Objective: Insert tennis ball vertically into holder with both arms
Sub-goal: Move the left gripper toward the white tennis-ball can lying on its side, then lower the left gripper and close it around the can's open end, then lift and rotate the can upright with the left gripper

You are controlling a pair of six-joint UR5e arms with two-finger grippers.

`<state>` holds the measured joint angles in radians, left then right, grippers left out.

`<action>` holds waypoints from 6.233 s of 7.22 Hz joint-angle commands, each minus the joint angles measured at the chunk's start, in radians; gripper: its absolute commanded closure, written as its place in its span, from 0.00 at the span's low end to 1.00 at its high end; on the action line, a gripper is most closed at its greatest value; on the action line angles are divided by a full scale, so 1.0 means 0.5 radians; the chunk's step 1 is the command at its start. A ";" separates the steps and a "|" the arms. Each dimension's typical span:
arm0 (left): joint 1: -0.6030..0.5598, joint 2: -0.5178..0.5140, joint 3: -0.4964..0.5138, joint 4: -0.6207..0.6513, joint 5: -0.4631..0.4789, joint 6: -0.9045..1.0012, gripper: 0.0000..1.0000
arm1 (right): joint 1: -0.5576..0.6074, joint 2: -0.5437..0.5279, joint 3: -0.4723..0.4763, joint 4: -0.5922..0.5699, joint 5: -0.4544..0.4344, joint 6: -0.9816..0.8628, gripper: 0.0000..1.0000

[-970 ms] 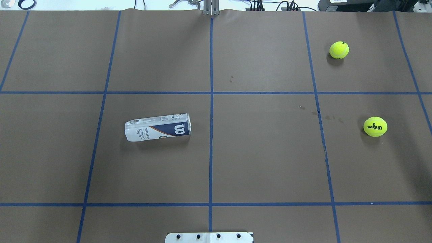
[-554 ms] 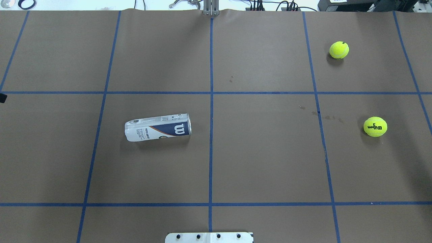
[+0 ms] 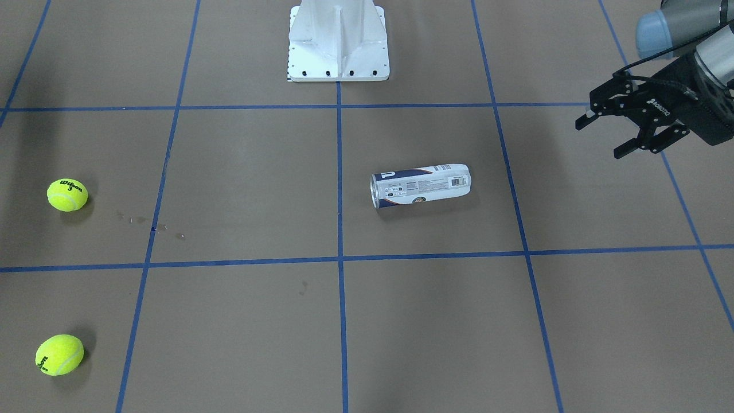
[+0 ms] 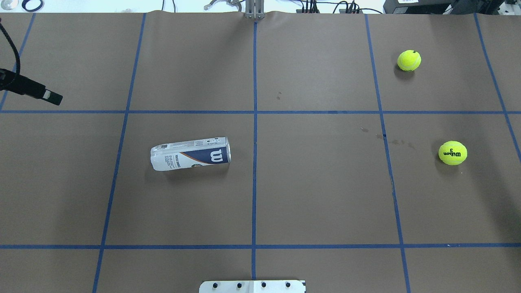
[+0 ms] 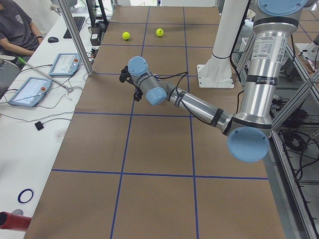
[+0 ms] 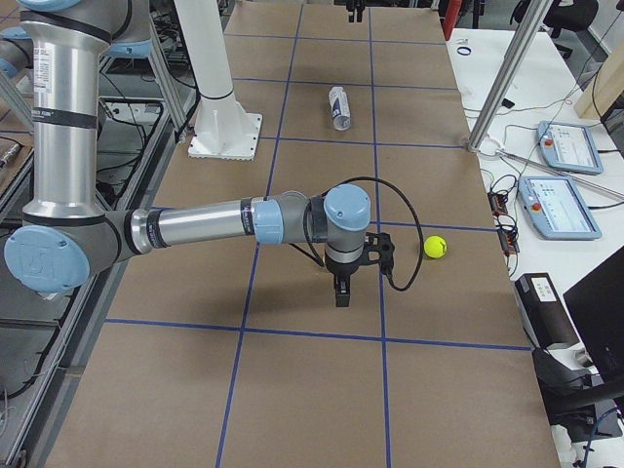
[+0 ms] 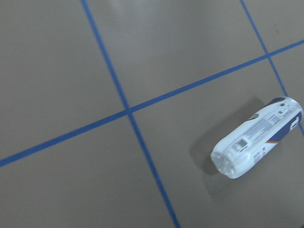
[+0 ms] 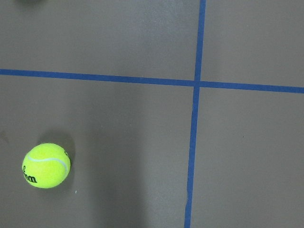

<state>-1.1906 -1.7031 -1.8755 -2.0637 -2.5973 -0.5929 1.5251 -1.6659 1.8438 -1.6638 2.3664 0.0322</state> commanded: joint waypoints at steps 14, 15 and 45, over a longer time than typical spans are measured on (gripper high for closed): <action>0.988 -0.903 0.593 -0.208 0.915 1.087 0.01 | -0.037 0.000 0.046 0.008 0.010 0.000 0.01; 1.007 -0.935 0.627 -0.129 0.915 1.100 0.01 | -0.037 0.000 0.046 0.008 0.016 0.000 0.01; 1.191 -1.239 0.514 -0.395 1.399 0.793 0.49 | -0.034 -0.021 0.095 -0.007 0.133 0.000 0.01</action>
<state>-0.5876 -2.3248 -1.6246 -2.0709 -1.8990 -0.0426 1.5079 -1.6779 1.8905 -1.6672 2.4327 0.0322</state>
